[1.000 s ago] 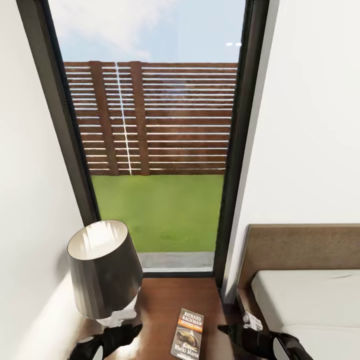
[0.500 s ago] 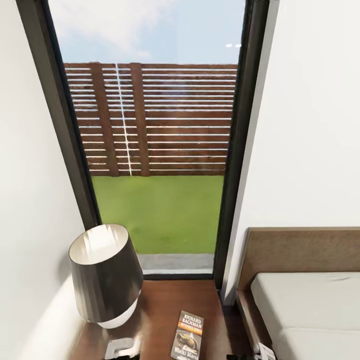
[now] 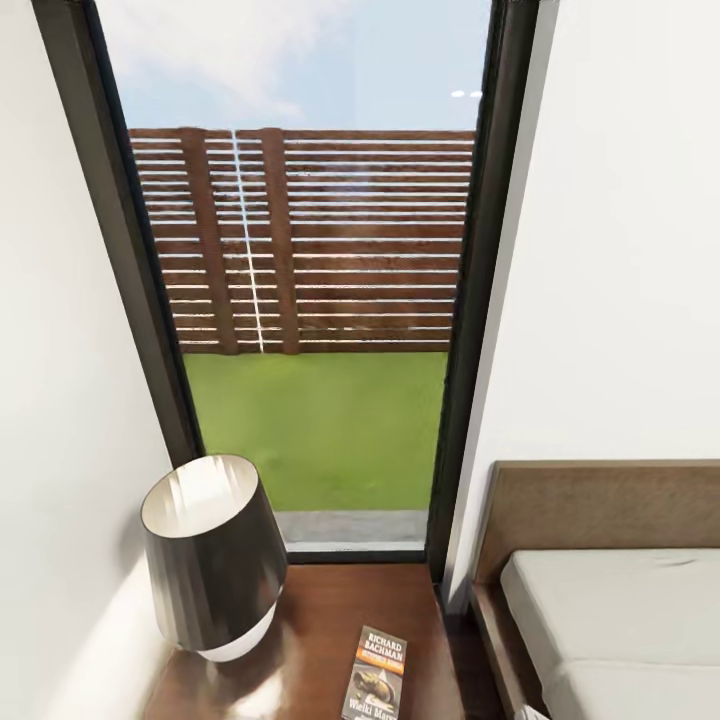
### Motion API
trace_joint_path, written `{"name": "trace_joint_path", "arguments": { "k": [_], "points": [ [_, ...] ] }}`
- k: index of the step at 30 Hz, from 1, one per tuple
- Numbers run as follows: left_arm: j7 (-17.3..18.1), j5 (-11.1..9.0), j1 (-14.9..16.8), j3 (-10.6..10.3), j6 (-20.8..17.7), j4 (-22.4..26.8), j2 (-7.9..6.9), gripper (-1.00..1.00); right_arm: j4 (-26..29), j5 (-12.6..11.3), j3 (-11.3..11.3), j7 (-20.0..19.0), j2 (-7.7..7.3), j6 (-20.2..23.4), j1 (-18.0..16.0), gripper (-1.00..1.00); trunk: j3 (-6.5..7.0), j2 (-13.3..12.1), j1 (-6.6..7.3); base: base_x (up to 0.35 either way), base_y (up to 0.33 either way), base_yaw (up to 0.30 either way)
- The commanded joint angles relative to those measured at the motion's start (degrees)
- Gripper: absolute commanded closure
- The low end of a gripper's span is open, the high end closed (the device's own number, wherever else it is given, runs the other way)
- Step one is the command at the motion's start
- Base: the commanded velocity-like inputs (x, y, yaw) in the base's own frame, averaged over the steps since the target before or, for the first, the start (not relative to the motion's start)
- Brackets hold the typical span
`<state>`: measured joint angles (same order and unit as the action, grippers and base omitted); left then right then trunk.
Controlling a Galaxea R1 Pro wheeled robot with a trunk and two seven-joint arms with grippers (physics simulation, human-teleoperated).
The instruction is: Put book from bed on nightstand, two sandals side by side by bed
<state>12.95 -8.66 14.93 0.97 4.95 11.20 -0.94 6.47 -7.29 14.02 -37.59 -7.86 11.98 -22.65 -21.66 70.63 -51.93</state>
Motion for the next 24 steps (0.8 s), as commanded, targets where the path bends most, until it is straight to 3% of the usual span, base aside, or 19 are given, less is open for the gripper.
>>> {"name": "trace_joint_path", "arguments": {
  "k": [1, 11, 15, 21, 24],
  "points": [
    [0.3, -0.5, 0.0, 0.1, 0.8, -1.0, -0.03, -1.0, 0.0, -0.6, 0.1, -0.1, -0.02, 0.6, 0.0, -1.0, 0.12, -0.4, 0.23, 0.0, 0.0, 0.0],
    [0.3, -0.5, -0.2, 0.1, 7.4, -9.4, -0.8, -1.0, -7.3, -0.6, 0.0, 0.0, -0.05, 0.5, 0.2, -1.0, 1.92, -4.4, 2.42, 0.0, 0.0, 0.0],
    [0.3, -0.5, -1.7, 0.1, 8.1, -10.0, -0.94, -1.0, -10.2, -0.5, 0.0, 0.0, -0.05, -1.6, 0.7, -1.0, 2.64, -6.0, 3.3, 0.0, 0.0, 0.0],
    [0.3, -0.6, -2.7, 0.1, 8.3, -10.1, -1.0, -1.0, -10.9, -0.5, 0.0, 0.0, -0.05, -3.4, 4.8, -1.0, 3.71, -8.4, 4.62, 0.0, 0.0, 0.0],
    [0.3, -0.5, -2.8, 0.1, 8.2, -10.1, -1.0, -1.0, -10.9, -0.5, 0.1, 0.0, -0.05, -3.5, 5.3, -1.0, 3.71, -8.4, 4.62, 0.0, 0.0, 0.0]
  ]
}}
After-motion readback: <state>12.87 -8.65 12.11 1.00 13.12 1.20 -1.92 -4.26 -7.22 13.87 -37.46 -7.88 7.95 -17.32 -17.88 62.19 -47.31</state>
